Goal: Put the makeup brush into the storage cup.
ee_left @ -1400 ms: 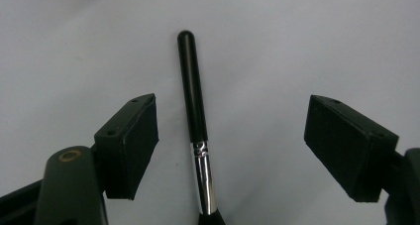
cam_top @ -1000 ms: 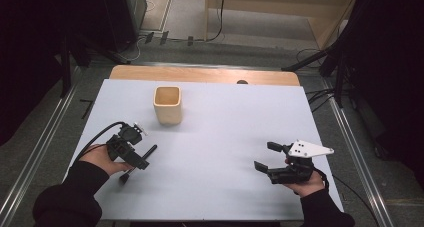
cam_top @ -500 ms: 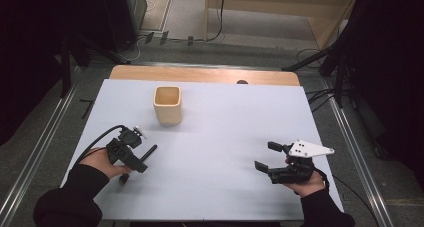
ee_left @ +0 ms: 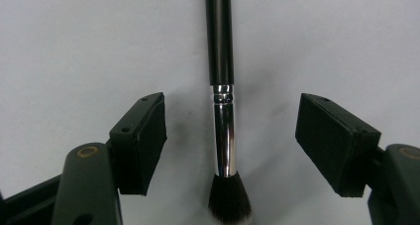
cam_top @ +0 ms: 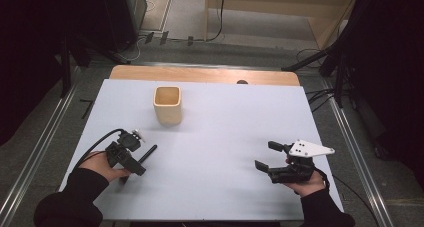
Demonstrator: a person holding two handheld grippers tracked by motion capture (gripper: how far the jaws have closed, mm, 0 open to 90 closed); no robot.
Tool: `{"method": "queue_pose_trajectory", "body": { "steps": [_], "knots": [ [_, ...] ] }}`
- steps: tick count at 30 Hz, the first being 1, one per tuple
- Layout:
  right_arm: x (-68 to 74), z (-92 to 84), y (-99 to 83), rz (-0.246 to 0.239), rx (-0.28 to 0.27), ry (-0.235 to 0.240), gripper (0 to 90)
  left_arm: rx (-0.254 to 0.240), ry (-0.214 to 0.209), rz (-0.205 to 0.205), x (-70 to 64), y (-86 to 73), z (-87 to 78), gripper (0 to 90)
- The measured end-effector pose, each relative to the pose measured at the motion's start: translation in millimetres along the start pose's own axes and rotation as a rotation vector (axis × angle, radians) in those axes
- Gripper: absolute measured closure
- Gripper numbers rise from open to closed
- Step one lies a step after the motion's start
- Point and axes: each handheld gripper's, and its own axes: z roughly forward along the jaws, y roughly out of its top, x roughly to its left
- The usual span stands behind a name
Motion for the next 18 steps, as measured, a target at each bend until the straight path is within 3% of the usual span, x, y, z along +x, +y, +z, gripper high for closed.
{"method": "queue_pose_trajectory", "body": {
  "steps": [4,13,18],
  "knots": [
    [-0.1,0.0,-0.1,0.000,0.001,0.000,16.2,0.001,0.015,0.014,-1.9,-0.4,1.5,31.1],
    [0.0,0.3,-0.1,-0.003,0.002,0.000,16.5,0.023,0.059,0.054,-8.3,-1.6,7.0,50.2],
    [0.4,0.4,-0.1,-0.002,0.005,0.001,16.7,0.025,0.062,0.041,-8.4,-0.8,7.2,52.9]
  ]
}}
